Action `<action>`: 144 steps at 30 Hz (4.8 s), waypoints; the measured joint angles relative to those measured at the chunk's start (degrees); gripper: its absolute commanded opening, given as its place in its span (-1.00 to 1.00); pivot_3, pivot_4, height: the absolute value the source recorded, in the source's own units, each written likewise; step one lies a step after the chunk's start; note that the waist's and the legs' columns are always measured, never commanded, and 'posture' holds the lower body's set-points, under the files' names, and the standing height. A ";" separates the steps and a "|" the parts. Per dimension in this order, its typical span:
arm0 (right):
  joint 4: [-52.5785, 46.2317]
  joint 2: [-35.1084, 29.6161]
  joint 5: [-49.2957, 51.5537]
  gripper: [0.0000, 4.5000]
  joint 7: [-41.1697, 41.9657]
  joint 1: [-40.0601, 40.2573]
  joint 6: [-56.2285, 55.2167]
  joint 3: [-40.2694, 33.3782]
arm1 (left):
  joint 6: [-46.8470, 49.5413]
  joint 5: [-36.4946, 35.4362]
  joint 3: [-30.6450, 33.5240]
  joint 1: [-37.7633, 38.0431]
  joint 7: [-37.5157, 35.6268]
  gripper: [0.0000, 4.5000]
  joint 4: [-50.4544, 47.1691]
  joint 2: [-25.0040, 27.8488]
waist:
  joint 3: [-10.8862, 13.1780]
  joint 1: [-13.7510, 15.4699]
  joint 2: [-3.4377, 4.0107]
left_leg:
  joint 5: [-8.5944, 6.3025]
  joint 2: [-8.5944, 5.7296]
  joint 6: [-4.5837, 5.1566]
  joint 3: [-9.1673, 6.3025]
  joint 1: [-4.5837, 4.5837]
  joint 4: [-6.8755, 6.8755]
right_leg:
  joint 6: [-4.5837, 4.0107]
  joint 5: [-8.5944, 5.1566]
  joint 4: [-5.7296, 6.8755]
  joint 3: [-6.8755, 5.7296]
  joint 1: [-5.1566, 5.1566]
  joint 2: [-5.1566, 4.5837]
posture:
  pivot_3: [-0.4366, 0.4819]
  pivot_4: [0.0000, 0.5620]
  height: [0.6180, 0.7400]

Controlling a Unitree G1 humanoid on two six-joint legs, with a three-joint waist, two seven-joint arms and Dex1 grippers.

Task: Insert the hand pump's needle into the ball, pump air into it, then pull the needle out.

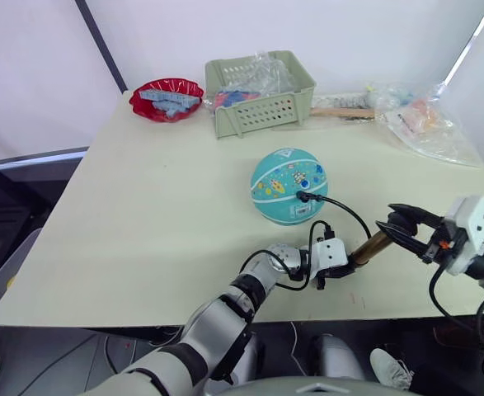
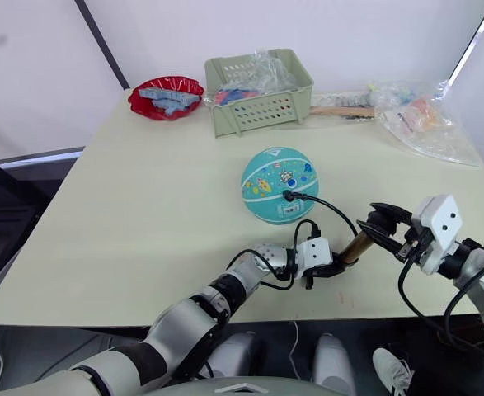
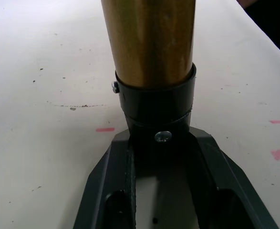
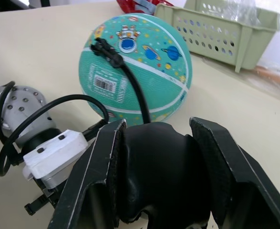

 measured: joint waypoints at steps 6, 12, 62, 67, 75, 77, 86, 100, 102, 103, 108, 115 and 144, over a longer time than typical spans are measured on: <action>-0.86 -1.97 3.51 -0.28 -0.06 -0.82 4.19 -2.40 | -0.02 0.01 -0.04 -0.02 -0.17 -0.58 -0.14 0.00 | 0.04 0.04 0.11 | 0.00 0.00 0.00 -0.06 -0.02 0.00 | -0.02 0.00 -0.02 -0.04 0.04 0.01 | -0.05 -0.47 1.00; -2.45 -9.05 13.27 -0.28 0.90 -3.73 14.24 -9.81 | -0.31 -0.02 -0.12 -0.02 -0.99 -0.58 -1.01 -0.01 | 0.35 0.14 0.52 | 0.01 -0.05 0.02 -0.02 -0.28 -0.03 | -0.24 0.13 -0.03 0.02 -0.22 -0.04 | -0.05 -0.47 1.00; -3.55 -0.19 2.80 -0.28 -2.84 -1.43 6.56 0.05 | 0.04 -0.02 -0.03 0.10 -0.46 -0.58 -0.22 -0.02 | -0.10 0.04 -0.04 | 0.01 0.00 0.00 -0.04 -0.13 -0.04 | -0.06 0.03 0.01 0.00 -0.15 0.02 | -0.05 -0.47 1.00; -3.40 -0.10 2.26 -0.28 -3.02 -1.50 5.91 0.57 | 0.04 -0.03 0.04 0.09 -0.53 -0.58 -0.23 -0.02 | -0.13 0.05 0.01 | 0.01 0.00 0.00 -0.04 -0.13 -0.04 | -0.16 0.09 0.01 0.00 -0.15 0.02 | -0.05 -0.47 1.00; -3.41 -5.27 10.28 -0.28 -2.04 -4.41 14.34 -5.38 | -0.14 -0.08 0.02 0.06 -0.99 -0.58 -0.89 -0.03 | 0.19 0.10 0.38 | 0.01 -0.04 0.01 0.00 -0.29 -0.03 | -0.25 0.14 -0.02 0.05 -0.25 -0.02 | -0.05 -0.47 1.00; -3.41 -8.01 14.60 -0.28 -1.04 -5.74 17.38 -9.28 | -0.21 -0.09 0.00 0.10 -1.11 -0.58 -1.09 -0.03 | 0.32 0.12 0.52 | 0.01 -0.04 0.02 -0.01 -0.30 -0.04 | -0.26 0.14 -0.03 0.04 -0.25 -0.03 | -0.05 -0.47 1.00; -1.69 -16.12 28.91 -0.28 -1.65 -13.28 27.75 -19.66 | -0.29 -0.18 0.02 0.49 -1.09 -0.58 -1.45 -0.03 | 0.65 0.16 0.62 | 0.01 -0.07 0.03 0.05 -0.41 -0.02 | -0.25 0.15 -0.03 0.07 -0.29 -0.10 | -0.05 -0.47 1.00; 0.24 -20.97 36.24 -0.28 -3.63 -19.79 34.42 -23.29 | -0.35 -0.18 -0.02 0.55 -1.34 -0.58 -1.76 -0.02 | 0.80 0.22 0.62 | 0.01 -0.06 0.02 0.03 -0.52 -0.01 | -0.27 0.16 -0.04 0.04 -0.37 -0.12 | -0.05 -0.47 1.00; -0.64 -20.92 35.93 -0.28 -3.57 -19.48 34.27 -23.31 | -0.35 -0.18 -0.04 0.56 -1.35 -0.58 -1.76 -0.02 | 0.80 0.21 0.62 | 0.01 -0.06 0.03 0.04 -0.51 -0.01 | -0.27 0.16 -0.04 0.04 -0.37 -0.12 | -0.05 -0.47 1.00; -1.22 -20.83 35.58 -0.28 -3.42 -18.91 33.84 -23.50 | -0.35 -0.18 -0.07 0.56 -1.35 -0.58 -1.76 -0.02 | 0.80 0.23 0.60 | 0.01 -0.06 0.03 0.03 -0.51 -0.01 | -0.27 0.16 -0.04 0.04 -0.36 -0.12 | -0.05 -0.47 1.00; -4.47 -17.51 31.83 -0.28 -2.31 -12.99 30.11 -24.35 | -0.30 -0.16 -0.06 0.58 -1.28 -0.58 -1.60 -0.02 | 0.73 0.21 0.45 | 0.01 -0.06 0.02 0.02 -0.41 -0.01 | -0.26 0.15 -0.03 0.02 -0.33 -0.10 | -0.05 -0.47 1.00; -6.99 -13.02 22.10 -0.28 -2.03 -6.15 22.06 -17.12 | -0.16 -0.14 -0.06 0.56 -1.07 -0.58 -1.36 -0.02 | 0.60 0.16 0.36 | 0.01 -0.04 0.02 0.02 -0.29 -0.01 | -0.22 0.13 0.00 0.03 -0.26 -0.05 | -0.05 -0.47 1.00; -5.67 -0.54 1.27 -0.28 -4.88 -1.13 7.10 0.67 | 1.10 -0.69 0.84 0.15 -2.70 -0.58 -1.09 -0.04 | 0.06 0.02 0.07 | 0.01 -0.02 0.00 -0.04 -0.20 -0.06 | -0.26 0.14 0.01 0.02 -0.23 0.03 | -0.05 -0.47 1.00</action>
